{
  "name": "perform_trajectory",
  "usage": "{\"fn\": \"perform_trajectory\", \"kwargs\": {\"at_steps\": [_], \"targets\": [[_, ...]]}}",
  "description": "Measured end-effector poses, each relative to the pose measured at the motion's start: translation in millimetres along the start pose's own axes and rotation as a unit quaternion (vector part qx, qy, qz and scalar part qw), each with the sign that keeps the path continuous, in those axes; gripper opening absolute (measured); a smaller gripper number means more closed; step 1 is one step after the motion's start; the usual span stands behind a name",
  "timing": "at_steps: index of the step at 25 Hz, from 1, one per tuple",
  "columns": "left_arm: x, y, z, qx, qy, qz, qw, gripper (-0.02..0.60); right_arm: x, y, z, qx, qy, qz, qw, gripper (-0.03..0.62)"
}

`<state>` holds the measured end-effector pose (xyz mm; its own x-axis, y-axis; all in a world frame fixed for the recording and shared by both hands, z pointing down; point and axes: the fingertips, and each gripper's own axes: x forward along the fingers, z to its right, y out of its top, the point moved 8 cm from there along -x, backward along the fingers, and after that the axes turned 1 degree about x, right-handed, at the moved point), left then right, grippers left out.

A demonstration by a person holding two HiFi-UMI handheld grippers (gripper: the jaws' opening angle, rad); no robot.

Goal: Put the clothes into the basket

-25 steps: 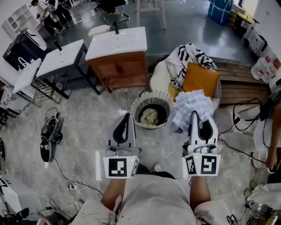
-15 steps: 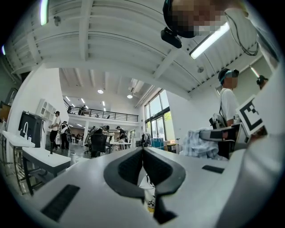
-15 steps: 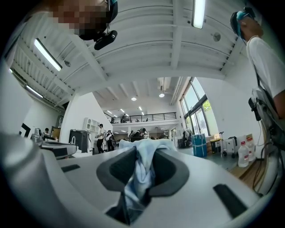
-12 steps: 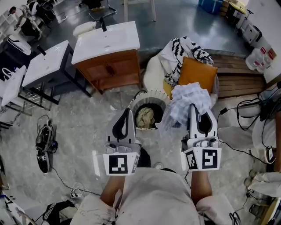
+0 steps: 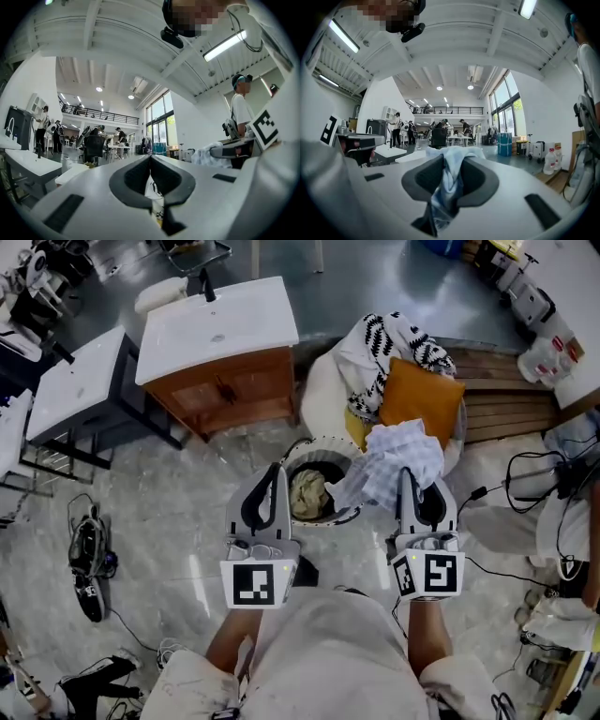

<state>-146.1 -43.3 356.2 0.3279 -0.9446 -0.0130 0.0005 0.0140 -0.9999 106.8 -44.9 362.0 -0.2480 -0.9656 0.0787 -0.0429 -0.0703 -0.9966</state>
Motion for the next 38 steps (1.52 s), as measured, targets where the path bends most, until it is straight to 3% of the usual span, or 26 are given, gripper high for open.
{"fn": "perform_trajectory", "kwargs": {"at_steps": [7, 10, 12, 19, 28, 38], "targets": [[27.3, -24.1, -33.3, 0.002, -0.018, 0.005, 0.9998, 0.005, 39.6, -49.3, -14.1, 0.010, -0.020, -0.061, 0.998, 0.074], [34.2, -35.5, -42.7, -0.005, -0.024, 0.031, 0.9992, 0.005, 55.1, -74.8, -19.7, 0.012, -0.016, -0.087, 0.996, 0.074], [39.5, -43.1, -42.8, -0.014, -0.028, 0.051, 0.9982, 0.005, 64.3, -93.6, -18.6, 0.006, -0.007, -0.106, 0.994, 0.074], [64.8, -72.7, -36.5, -0.003, -0.015, 0.048, 0.9987, 0.005, 94.7, -169.1, -11.6, -0.010, 0.061, -0.173, 0.983, 0.074], [81.5, -88.1, -20.3, 0.000, -0.003, 0.005, 1.0000, 0.005, 114.3, -257.4, -12.7, -0.040, 0.131, -0.296, 0.945, 0.072], [80.3, -105.2, -11.2, -0.003, 0.011, -0.035, 0.9993, 0.005, 130.7, -356.9, -17.2, -0.030, 0.163, -0.432, 0.887, 0.072]]}}
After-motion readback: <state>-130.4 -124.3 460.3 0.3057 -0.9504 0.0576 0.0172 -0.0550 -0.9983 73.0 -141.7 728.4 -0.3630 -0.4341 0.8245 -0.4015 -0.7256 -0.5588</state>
